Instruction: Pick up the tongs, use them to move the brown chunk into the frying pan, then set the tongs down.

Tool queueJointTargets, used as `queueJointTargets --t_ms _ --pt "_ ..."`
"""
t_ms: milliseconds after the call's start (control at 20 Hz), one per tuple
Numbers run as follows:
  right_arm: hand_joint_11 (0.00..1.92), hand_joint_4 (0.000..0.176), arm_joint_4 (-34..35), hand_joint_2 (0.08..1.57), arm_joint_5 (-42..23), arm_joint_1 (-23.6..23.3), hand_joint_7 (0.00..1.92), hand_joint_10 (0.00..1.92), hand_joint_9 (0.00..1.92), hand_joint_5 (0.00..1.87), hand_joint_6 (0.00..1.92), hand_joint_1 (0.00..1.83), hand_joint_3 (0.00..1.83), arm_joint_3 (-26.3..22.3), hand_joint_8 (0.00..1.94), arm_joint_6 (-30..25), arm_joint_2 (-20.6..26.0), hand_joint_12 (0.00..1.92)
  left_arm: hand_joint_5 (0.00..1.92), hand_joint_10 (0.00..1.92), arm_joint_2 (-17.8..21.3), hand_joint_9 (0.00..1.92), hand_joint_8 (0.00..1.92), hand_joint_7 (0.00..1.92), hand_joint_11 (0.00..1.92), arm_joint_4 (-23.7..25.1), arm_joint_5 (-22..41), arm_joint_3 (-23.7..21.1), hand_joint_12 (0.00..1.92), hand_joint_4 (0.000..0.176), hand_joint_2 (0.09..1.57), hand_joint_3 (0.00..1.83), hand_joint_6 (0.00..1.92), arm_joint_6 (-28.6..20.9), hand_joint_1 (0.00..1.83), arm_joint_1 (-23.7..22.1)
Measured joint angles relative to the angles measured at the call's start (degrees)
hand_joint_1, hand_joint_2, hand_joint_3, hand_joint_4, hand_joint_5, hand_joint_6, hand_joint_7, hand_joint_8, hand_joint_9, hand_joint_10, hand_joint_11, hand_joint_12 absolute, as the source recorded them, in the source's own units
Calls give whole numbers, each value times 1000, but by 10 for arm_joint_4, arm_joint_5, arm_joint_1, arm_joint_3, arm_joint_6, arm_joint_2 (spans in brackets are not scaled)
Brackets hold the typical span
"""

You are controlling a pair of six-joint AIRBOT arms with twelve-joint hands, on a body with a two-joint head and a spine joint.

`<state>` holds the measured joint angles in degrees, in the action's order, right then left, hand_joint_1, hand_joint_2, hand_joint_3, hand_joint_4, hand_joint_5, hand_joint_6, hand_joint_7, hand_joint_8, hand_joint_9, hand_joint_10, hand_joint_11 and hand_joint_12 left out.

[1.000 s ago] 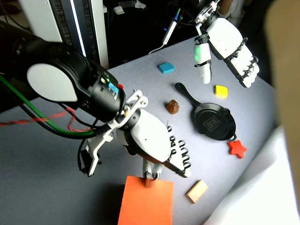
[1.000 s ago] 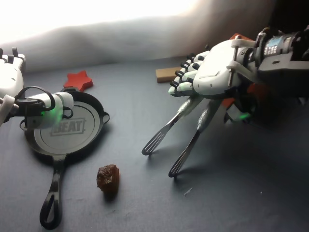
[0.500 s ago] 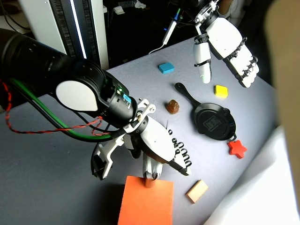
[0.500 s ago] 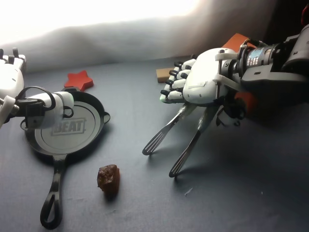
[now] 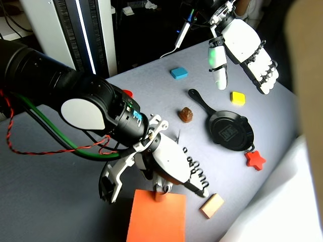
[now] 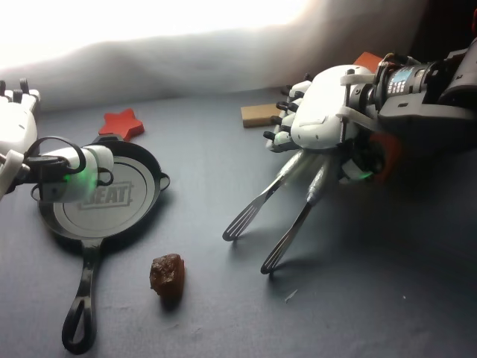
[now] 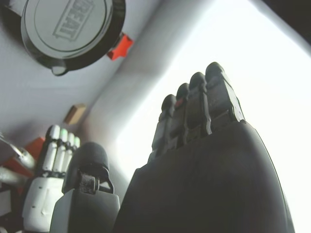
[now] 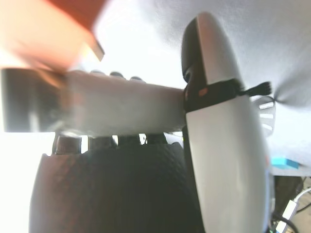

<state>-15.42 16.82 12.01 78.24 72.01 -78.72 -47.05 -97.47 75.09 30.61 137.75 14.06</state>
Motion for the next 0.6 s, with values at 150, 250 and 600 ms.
queueJointTargets --t_ms 150,250,600 --pt "49 0 2 1158 2 1 668 43 624 611 36 982 9 0 15 -1 0 1282 0 0 0 0 0 0 0 -5 0 -2 0 0 1277 0 0 0 3 1" --pt "143 0 2 1200 3 1 746 61 715 677 45 977 18 0 26 -1 1 1306 0 0 0 0 0 0 0 -6 0 -2 0 0 1278 0 0 0 0 1" --pt "457 0 3 1236 16 -4 1024 134 988 723 1310 1083 33 0 33 -13 0 1328 0 0 0 0 0 0 0 -24 7 -7 0 0 1279 0 0 0 0 -13"
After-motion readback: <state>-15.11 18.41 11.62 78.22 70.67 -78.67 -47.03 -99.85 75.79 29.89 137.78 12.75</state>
